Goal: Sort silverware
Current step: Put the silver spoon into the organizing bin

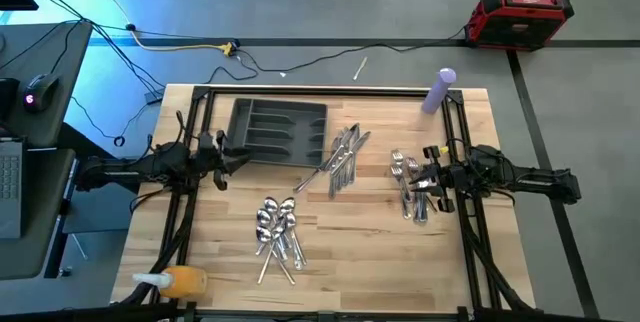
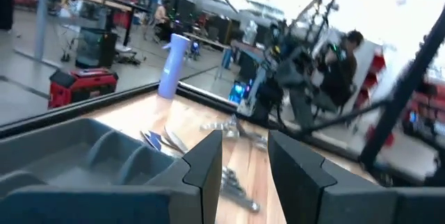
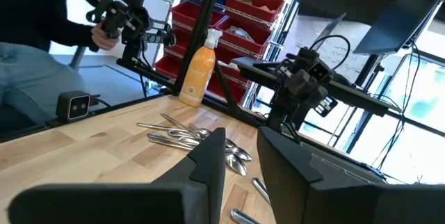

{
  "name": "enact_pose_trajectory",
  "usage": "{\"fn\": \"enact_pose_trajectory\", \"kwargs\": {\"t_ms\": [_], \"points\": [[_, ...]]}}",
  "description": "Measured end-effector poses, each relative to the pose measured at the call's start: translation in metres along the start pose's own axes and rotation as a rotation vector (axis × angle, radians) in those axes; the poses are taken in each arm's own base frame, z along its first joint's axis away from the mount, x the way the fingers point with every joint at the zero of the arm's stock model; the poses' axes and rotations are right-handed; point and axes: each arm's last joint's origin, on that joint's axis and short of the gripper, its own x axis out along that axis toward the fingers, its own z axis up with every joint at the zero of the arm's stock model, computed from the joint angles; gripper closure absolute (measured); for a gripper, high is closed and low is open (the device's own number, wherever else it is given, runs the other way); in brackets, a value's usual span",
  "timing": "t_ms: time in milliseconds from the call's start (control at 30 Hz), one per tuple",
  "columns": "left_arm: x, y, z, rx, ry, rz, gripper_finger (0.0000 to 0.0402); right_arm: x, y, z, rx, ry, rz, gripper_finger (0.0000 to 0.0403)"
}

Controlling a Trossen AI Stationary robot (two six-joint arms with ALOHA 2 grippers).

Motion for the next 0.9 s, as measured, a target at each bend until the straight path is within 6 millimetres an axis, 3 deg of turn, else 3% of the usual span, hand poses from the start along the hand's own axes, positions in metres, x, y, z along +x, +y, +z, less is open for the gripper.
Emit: {"fn": "enact_pose_trajectory", "kwargs": {"t_ms": [233, 333, 500, 700, 900], "points": [[0.0, -0.003, 0.006, -0.183, -0.049, -0.055, 0.0305, 0.0, 0.0, 0.0, 0.0, 0.001, 0.0, 0.0329], [0.0, -0.009, 0.013, -0.173, -0.028, -0.096, 0.0305, 0.0, 0.0, 0.0, 0.0, 0.001, 0.0, 0.0329], [0.011, -0.03, 0.042, -0.061, 0.104, -0.117, 0.0305, 0.0, 0.0, 0.0, -0.002, -0.002, -0.001, 0.0329], [0.053, -0.059, 0.057, 0.153, 0.505, -0.054, 0.0305, 0.0, -0.001, 0.003, -0.006, -0.034, -0.012, 0.0329], [0.105, -0.076, 0.039, -0.026, 0.82, 0.082, 0.0295, 0.0, -0.003, 0.012, 0.21, -0.114, -0.013, 0.0329]]}}
